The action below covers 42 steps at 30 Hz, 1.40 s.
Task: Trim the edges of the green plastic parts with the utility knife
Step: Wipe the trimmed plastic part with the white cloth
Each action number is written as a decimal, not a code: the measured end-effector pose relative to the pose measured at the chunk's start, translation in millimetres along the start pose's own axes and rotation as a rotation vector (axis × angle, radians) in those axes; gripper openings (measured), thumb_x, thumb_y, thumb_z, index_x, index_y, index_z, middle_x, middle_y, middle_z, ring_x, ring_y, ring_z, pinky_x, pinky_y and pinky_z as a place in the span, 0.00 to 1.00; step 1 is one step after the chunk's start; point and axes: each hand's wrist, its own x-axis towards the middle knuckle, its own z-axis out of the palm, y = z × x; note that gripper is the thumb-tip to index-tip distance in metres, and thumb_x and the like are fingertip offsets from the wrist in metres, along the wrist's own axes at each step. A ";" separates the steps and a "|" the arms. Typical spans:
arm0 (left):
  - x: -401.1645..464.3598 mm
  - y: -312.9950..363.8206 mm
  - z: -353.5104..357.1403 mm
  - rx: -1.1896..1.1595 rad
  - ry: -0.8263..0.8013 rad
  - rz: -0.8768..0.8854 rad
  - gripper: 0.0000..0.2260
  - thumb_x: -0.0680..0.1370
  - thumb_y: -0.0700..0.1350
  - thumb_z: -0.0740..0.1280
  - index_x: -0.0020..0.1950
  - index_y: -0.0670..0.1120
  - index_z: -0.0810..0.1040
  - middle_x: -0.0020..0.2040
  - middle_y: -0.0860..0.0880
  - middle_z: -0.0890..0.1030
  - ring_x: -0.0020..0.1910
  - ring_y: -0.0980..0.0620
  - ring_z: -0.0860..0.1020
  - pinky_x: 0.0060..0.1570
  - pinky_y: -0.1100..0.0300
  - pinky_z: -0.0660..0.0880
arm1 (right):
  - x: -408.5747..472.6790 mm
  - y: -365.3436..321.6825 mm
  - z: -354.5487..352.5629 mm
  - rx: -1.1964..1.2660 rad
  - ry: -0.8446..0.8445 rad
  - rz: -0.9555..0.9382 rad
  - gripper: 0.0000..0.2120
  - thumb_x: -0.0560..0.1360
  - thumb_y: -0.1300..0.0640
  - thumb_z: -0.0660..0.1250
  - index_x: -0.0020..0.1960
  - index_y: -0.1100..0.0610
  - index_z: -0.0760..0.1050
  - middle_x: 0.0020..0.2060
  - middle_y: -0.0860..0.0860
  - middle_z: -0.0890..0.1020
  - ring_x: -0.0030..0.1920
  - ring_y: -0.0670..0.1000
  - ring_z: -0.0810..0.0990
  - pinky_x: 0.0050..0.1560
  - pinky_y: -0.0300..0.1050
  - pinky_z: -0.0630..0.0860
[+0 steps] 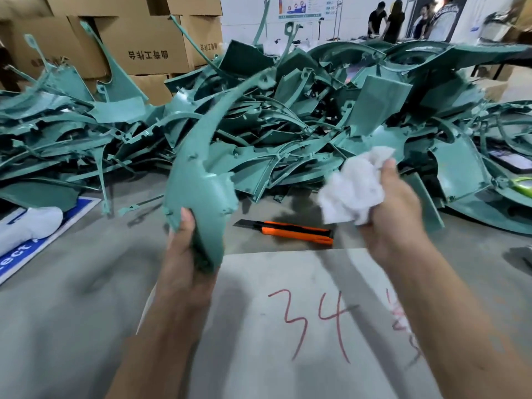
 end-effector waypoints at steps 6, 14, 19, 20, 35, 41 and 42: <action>-9.1 -21.1 6.0 0.034 -0.309 -0.022 0.23 0.86 0.53 0.61 0.79 0.48 0.66 0.74 0.41 0.74 0.72 0.41 0.74 0.67 0.41 0.73 | -57.4 46.8 76.5 -0.252 -0.523 -0.213 0.14 0.77 0.50 0.77 0.57 0.52 0.78 0.43 0.45 0.86 0.44 0.45 0.86 0.41 0.40 0.80; -9.6 -17.6 14.3 0.180 -0.311 -0.008 0.50 0.64 0.67 0.78 0.81 0.55 0.60 0.73 0.46 0.75 0.70 0.45 0.76 0.69 0.44 0.74 | -66.9 39.4 90.6 -1.196 -0.295 -0.925 0.08 0.76 0.58 0.64 0.55 0.56 0.74 0.47 0.50 0.76 0.48 0.55 0.74 0.42 0.50 0.70; -9.0 2.3 2.0 0.074 -0.167 -0.203 0.39 0.83 0.67 0.48 0.33 0.43 0.86 0.30 0.45 0.83 0.32 0.50 0.84 0.30 0.61 0.80 | -79.1 46.3 87.6 -1.302 -1.031 -0.558 0.09 0.82 0.49 0.67 0.48 0.51 0.70 0.49 0.51 0.76 0.51 0.55 0.76 0.51 0.53 0.73; -3.6 5.8 -2.3 0.090 -0.114 -0.219 0.41 0.83 0.66 0.46 0.31 0.40 0.85 0.28 0.43 0.82 0.27 0.48 0.83 0.24 0.61 0.78 | -77.5 44.0 82.6 -1.245 -1.056 -0.526 0.11 0.82 0.48 0.68 0.46 0.53 0.72 0.47 0.51 0.77 0.48 0.53 0.76 0.50 0.52 0.73; -8.3 -12.4 0.0 0.644 -0.239 0.432 0.10 0.74 0.39 0.73 0.44 0.32 0.78 0.36 0.37 0.77 0.40 0.49 0.71 0.41 0.51 0.70 | -25.9 25.3 98.8 -1.323 -0.653 -0.646 0.23 0.85 0.38 0.53 0.37 0.51 0.64 0.34 0.48 0.75 0.41 0.58 0.76 0.41 0.53 0.70; -8.4 -16.7 -2.2 0.548 -0.151 0.420 0.12 0.77 0.40 0.74 0.42 0.33 0.76 0.38 0.43 0.80 0.38 0.49 0.76 0.41 0.54 0.76 | -18.2 40.9 70.8 -0.989 -0.341 -0.458 0.30 0.86 0.42 0.54 0.32 0.56 0.74 0.27 0.47 0.82 0.31 0.48 0.79 0.35 0.45 0.70; -7.6 -18.5 -1.7 0.539 -0.134 0.430 0.16 0.76 0.42 0.74 0.42 0.31 0.73 0.38 0.43 0.78 0.39 0.48 0.75 0.42 0.52 0.74 | -18.3 44.8 70.1 -0.843 -0.214 -0.408 0.29 0.86 0.42 0.55 0.33 0.56 0.73 0.28 0.47 0.81 0.30 0.49 0.78 0.34 0.45 0.69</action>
